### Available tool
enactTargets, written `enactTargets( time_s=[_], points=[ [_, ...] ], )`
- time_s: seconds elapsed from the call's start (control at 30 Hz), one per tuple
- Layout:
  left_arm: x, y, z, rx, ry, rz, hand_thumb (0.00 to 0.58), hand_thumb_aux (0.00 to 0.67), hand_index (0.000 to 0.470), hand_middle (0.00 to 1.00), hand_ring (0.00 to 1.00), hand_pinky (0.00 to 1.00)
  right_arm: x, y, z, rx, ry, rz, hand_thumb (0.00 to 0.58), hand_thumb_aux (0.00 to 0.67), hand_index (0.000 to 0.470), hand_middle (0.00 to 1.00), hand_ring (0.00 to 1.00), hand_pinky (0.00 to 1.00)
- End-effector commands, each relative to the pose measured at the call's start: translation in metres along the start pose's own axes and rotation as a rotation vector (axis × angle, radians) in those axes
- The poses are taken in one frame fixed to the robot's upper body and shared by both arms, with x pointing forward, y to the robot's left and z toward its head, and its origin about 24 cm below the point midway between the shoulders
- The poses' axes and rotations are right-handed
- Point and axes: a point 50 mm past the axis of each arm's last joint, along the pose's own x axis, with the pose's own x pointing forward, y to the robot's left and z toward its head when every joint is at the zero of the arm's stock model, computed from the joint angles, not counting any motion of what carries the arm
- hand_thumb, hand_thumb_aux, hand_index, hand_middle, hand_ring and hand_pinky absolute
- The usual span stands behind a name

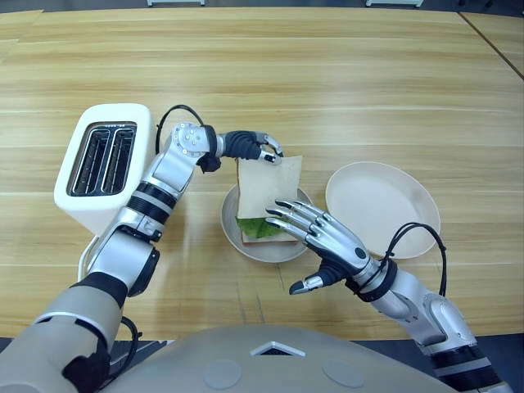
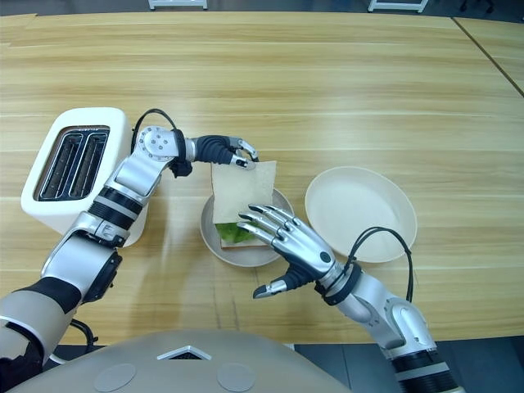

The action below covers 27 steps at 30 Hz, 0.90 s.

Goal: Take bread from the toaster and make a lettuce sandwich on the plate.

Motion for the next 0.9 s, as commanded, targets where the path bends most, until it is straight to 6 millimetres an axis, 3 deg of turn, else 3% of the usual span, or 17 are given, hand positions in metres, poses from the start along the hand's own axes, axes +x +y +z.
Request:
enactTargets(
  time_s=[0.03,0.5,0.77,0.9],
  points=[
    [0.007,-0.012,-0.008,0.001,0.051,-0.023,0.58,0.67,0.47,1.0,1.0,1.0,0.004,-0.001,-0.004,-0.022,0.014,0.024,0.0,0.0,0.0,0.0,0.0,0.0],
    [0.017,-0.037,-0.006,0.007,0.043,-0.042,0.58,0.67,0.47,1.0,1.0,1.0,0.012,0.0,-0.004,-0.035,0.01,0.099,0.0,0.0,0.0,0.0,0.0,0.0],
    [0.024,-0.037,-0.016,0.083,0.099,-0.001,0.58,0.67,0.47,1.0,1.0,1.0,0.012,0.032,-0.008,0.008,0.043,0.27,0.0,0.0,0.0,0.0,0.0,0.0],
    [0.028,-0.034,-0.024,0.239,0.158,0.07,0.58,0.67,0.47,1.0,1.0,1.0,0.017,0.048,-0.016,0.017,0.098,0.342,0.0,0.0,0.0,0.0,0.0,0.0]
  ],
)
